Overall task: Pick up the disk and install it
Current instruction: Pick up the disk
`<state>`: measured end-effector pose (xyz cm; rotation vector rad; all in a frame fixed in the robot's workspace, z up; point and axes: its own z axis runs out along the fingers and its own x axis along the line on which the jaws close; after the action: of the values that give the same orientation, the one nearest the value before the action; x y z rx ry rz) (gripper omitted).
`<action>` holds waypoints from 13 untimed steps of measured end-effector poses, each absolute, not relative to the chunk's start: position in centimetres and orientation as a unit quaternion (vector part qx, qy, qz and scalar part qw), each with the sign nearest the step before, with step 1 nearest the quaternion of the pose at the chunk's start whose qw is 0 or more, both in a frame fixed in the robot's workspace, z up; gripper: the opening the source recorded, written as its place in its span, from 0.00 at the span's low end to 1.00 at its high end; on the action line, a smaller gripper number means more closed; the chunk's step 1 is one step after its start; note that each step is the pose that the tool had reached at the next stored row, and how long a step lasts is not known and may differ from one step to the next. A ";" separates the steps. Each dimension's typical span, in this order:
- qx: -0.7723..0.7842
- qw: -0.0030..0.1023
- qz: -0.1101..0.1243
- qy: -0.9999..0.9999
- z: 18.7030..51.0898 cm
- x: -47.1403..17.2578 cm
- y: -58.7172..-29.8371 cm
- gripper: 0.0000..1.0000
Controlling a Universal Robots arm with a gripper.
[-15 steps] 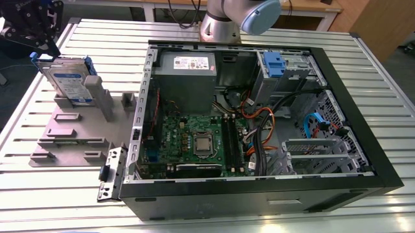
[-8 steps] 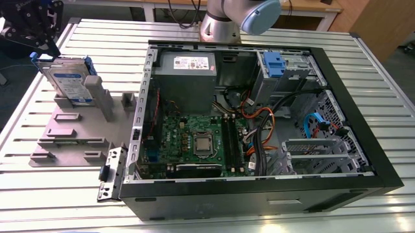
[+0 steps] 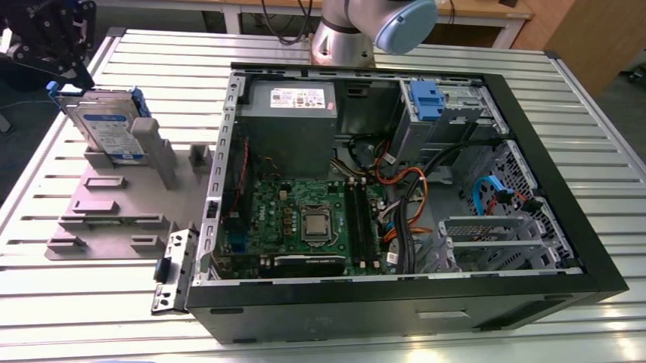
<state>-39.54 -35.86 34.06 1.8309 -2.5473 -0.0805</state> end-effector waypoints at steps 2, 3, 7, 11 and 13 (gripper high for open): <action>0.584 0.000 -0.025 -0.812 34.1 -39.6 -35.9 0.11; 0.584 -0.001 -0.023 -0.812 34.1 -39.7 -35.9 0.11; 0.594 -0.007 -0.020 -0.804 34.1 -39.7 -35.9 0.11; 0.609 -0.010 -0.019 -0.793 34.1 -39.7 -35.9 0.11; 0.617 -0.010 -0.018 -0.786 34.0 -39.7 -35.9 0.11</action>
<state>-39.67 -35.87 34.04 1.9524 -2.4862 -0.0585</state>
